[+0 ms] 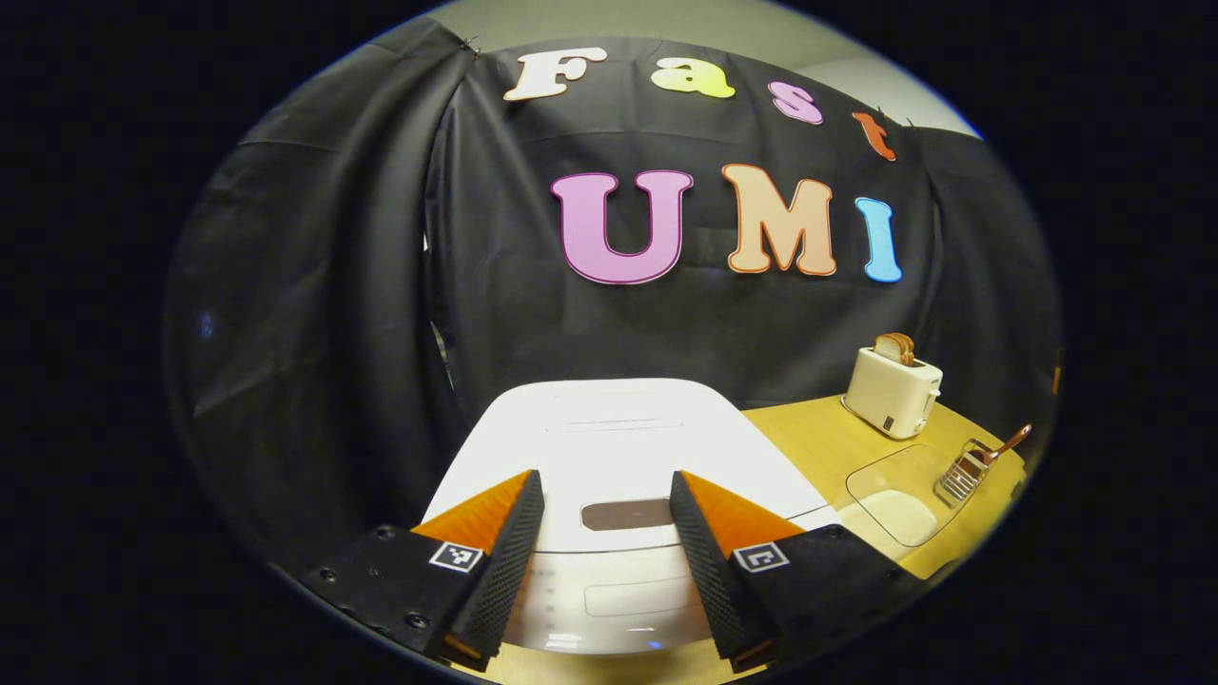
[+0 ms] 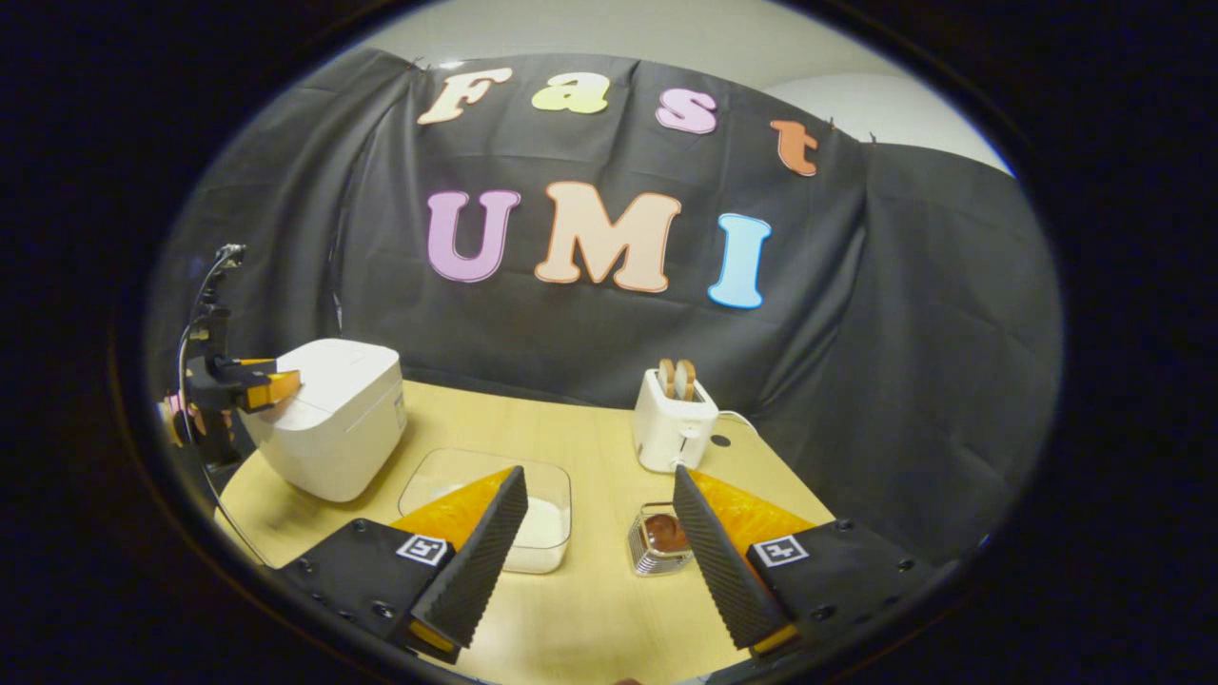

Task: Close the left gripper, press the button to open the rice cooker; take a wooden spoon from the chopstick holder with the right hand, scoop a spoonful of rice and pour it into the rice cooker, then put the wooden spoon back into the chopstick holder.

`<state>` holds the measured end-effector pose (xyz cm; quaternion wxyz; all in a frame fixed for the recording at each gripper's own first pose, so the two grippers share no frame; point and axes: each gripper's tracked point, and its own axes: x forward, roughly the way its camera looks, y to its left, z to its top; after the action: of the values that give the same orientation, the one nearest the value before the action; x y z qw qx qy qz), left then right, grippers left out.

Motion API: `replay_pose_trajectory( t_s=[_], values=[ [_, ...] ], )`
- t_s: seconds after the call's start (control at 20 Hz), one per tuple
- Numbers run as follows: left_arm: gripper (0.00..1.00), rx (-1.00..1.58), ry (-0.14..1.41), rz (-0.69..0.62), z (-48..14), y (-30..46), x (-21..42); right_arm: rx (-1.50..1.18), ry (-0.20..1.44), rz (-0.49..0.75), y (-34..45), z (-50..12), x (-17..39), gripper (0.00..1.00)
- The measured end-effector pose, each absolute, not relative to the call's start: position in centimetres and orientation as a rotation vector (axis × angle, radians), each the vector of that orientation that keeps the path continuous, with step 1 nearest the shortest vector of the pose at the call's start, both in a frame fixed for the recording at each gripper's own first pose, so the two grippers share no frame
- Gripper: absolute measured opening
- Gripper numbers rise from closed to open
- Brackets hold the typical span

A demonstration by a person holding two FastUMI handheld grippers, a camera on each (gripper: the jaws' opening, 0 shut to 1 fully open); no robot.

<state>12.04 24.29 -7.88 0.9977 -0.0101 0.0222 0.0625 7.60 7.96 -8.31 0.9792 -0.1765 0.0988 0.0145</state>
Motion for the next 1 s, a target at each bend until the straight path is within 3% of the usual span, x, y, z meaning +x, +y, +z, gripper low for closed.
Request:
replay_pose_trajectory(
  t_s=[0.45,0.85,0.9,1.0],
  values=[
    [0.8,-0.073,0.12,0.085,-6.3,23.0,11.6,-0.343,0.126,0.061,8.2,-5.6,6.5,0.97],
    [0.95,0.011,0.016,0.062,-0.2,15.0,5.5,-0.279,0.072,0.176,8.9,-4.1,4.8,0.94],
    [0.95,0.004,0.024,0.058,-0.4,14.1,4.9,-0.27,0.073,0.185,8.9,-4.1,4.5,0.99],
    [0.95,-0.01,0.047,0.054,-1.1,12.2,3.9,-0.244,0.087,0.189,8.5,-4.4,3.6,0.99]
  ],
)
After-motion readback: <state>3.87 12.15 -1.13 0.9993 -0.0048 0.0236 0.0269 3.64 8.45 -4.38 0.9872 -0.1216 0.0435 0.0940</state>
